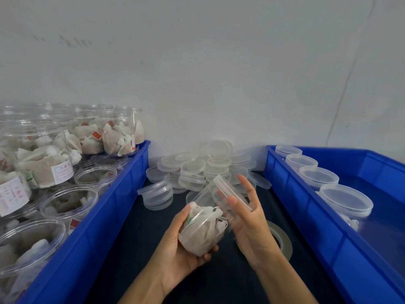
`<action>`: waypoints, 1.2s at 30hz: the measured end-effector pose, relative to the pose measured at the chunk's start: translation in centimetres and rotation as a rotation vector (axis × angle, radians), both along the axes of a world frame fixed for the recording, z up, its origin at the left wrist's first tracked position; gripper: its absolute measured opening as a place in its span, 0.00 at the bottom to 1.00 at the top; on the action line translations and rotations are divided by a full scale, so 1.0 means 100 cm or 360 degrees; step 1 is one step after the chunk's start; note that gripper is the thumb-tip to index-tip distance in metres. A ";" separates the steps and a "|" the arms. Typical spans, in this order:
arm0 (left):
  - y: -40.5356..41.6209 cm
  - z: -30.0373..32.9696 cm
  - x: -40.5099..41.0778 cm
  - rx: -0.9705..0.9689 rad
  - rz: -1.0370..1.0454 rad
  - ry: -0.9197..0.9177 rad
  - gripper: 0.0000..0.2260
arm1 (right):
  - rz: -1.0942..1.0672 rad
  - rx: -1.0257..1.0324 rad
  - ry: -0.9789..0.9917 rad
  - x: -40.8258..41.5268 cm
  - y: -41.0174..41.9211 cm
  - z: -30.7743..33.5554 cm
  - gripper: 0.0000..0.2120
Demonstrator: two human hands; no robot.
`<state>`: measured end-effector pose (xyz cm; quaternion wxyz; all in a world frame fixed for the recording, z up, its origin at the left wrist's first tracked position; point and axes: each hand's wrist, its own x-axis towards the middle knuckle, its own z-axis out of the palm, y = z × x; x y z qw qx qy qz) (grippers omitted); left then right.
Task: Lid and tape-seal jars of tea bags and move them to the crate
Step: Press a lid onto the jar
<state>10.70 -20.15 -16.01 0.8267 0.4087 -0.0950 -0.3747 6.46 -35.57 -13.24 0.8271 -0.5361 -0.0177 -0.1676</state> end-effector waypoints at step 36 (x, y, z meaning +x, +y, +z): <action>-0.003 -0.037 0.021 0.0831 0.1105 -0.1371 0.43 | -0.0269 -0.1951 0.0892 -0.013 -0.068 0.000 0.19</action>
